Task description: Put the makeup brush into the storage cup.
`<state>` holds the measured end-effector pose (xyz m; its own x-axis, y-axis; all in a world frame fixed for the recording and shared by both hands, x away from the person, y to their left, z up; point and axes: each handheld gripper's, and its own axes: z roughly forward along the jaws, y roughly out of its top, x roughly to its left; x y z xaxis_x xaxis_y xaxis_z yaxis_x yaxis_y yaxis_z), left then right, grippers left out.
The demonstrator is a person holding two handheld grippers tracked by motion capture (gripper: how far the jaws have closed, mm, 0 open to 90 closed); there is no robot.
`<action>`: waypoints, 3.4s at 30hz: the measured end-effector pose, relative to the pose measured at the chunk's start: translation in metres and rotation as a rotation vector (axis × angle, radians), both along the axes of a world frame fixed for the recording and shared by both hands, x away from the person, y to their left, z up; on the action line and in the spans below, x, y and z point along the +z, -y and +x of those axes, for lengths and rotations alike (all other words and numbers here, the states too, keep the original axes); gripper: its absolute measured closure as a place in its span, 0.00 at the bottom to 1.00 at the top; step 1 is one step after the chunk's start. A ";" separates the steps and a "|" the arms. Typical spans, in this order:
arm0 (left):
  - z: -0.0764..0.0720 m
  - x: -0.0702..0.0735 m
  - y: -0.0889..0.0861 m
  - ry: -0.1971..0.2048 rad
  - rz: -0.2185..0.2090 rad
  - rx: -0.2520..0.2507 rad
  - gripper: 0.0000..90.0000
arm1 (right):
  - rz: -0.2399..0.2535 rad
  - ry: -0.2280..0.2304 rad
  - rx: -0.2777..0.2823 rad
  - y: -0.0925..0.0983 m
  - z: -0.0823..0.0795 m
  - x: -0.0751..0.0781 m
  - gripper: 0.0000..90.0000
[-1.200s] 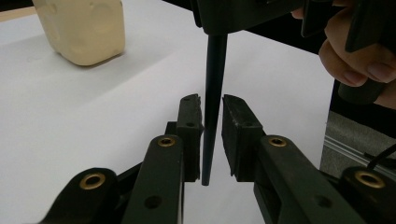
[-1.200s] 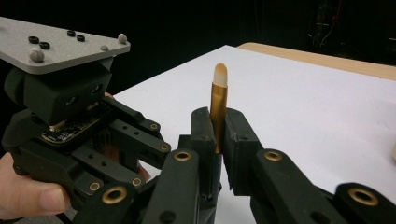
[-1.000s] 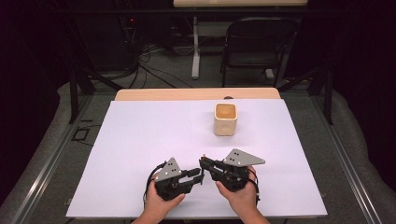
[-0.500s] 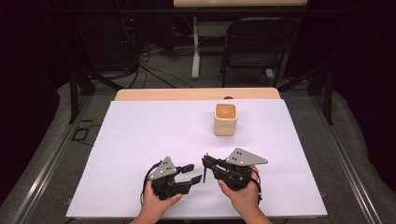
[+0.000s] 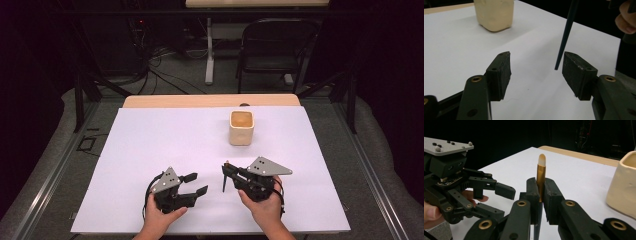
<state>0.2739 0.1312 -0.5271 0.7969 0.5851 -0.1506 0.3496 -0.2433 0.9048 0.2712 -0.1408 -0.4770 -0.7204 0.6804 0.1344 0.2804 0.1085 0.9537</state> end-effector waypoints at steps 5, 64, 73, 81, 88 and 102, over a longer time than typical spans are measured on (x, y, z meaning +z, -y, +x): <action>0.001 0.001 -0.003 -0.001 0.006 0.017 0.44 | 0.005 0.001 -0.012 0.003 0.002 0.001 0.93; 0.006 -0.003 -0.010 -0.024 0.016 0.052 0.40 | -0.040 0.108 -0.273 0.078 0.042 0.023 0.93; 0.006 -0.003 -0.010 -0.025 0.012 0.049 0.40 | -0.034 0.102 -0.288 0.081 0.053 0.029 0.93; 0.007 -0.003 -0.011 -0.031 0.015 0.047 0.40 | -0.054 0.108 -0.298 0.081 0.065 0.034 0.93; 0.007 -0.003 -0.011 -0.034 0.009 0.043 0.40 | -0.036 0.095 -0.309 0.084 0.077 0.036 0.93; 0.007 -0.003 -0.012 -0.037 0.004 0.047 0.40 | -0.055 0.079 -0.340 0.083 0.099 0.043 0.93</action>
